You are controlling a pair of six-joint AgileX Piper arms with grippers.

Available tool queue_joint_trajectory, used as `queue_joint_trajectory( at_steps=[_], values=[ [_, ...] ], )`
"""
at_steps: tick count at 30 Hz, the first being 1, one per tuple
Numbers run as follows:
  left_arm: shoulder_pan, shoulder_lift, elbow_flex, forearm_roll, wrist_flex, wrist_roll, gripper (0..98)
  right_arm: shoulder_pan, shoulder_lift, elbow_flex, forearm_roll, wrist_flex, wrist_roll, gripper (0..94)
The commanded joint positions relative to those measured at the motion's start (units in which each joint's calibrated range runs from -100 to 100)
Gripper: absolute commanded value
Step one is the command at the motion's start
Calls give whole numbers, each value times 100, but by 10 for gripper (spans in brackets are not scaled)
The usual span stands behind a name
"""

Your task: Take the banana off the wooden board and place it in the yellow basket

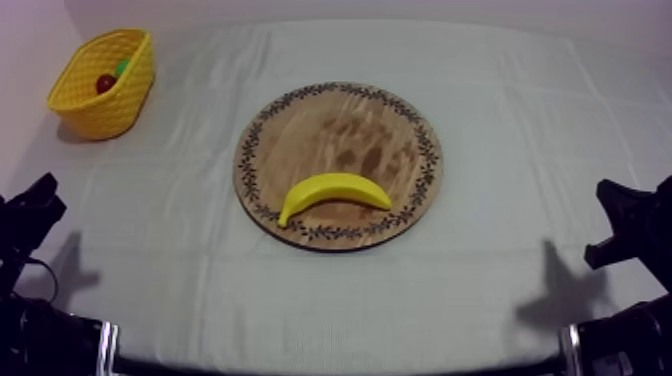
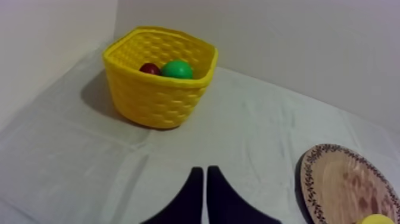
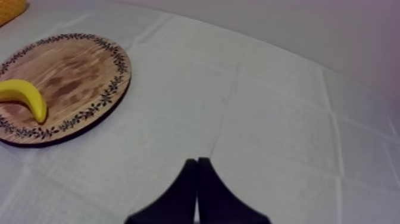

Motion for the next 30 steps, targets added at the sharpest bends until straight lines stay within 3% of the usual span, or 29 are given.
queue_joint_trajectory(
  at_steps=[1, 23, 28, 30],
  values=[
    [2, -4, 4, 0, 6, 2, 1, 0, 3, -3, 0, 0, 1, 2],
    [2, -4, 4, 0, 6, 2, 1, 0, 3, -3, 0, 0, 1, 2],
    [-53, -4, 4, -5, 6, 690, 1, 0, 3, -3, 0, 0, 1, 2],
    [-62, -4, 4, -4, 6, 787, 1, 0, 3, -3, 0, 0, 1, 2]
  ],
)
